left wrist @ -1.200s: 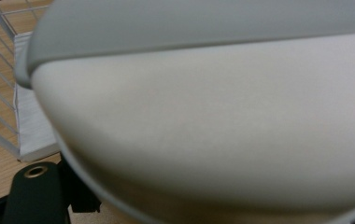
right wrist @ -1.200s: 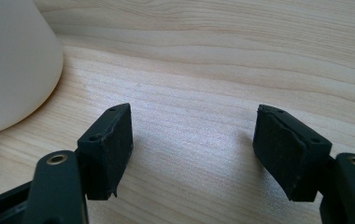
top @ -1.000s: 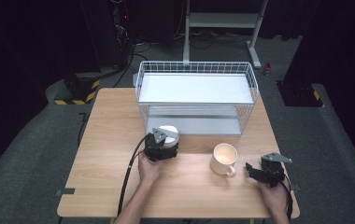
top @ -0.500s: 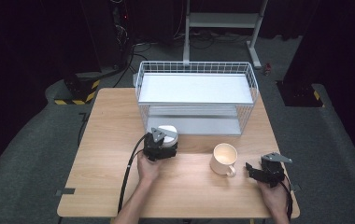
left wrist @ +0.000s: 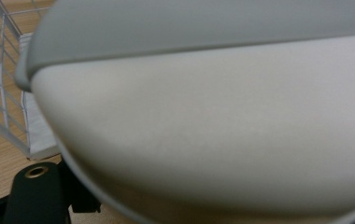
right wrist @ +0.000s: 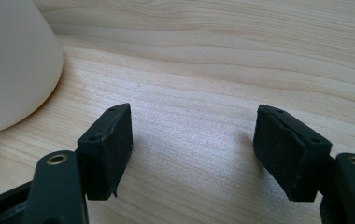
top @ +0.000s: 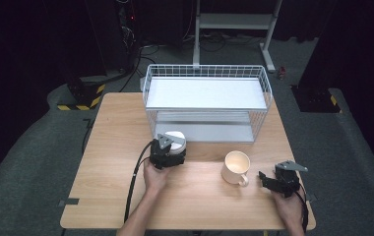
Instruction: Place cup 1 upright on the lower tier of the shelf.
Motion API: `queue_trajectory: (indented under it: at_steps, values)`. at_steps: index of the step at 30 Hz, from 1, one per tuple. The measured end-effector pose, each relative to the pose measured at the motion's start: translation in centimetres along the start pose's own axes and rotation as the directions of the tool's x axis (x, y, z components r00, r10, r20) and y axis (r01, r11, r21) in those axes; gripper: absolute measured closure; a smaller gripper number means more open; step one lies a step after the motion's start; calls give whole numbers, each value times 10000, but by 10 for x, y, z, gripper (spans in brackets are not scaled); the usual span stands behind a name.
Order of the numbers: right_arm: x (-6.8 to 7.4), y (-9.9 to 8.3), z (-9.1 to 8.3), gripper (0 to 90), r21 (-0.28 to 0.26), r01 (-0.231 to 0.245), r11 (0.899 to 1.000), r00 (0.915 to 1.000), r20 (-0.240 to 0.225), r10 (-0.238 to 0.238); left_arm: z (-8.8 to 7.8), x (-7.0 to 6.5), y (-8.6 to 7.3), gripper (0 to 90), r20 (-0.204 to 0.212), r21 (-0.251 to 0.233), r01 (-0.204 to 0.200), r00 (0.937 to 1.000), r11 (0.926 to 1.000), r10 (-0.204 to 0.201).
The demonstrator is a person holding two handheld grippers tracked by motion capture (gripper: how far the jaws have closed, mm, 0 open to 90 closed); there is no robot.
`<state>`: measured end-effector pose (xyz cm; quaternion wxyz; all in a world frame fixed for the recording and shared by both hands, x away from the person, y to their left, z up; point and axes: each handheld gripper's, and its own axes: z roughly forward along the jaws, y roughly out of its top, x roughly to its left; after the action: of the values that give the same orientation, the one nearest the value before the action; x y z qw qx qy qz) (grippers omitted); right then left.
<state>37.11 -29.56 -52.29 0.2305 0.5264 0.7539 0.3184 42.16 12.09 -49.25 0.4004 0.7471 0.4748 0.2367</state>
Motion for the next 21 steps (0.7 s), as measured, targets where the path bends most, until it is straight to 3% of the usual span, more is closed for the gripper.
queue_trajectory:
  at_steps: [21]
  values:
    - [0,0,0,288,0,2,10000,10000,2,-2,-9,5,2,190,34,15,122,9999,9999,-122]
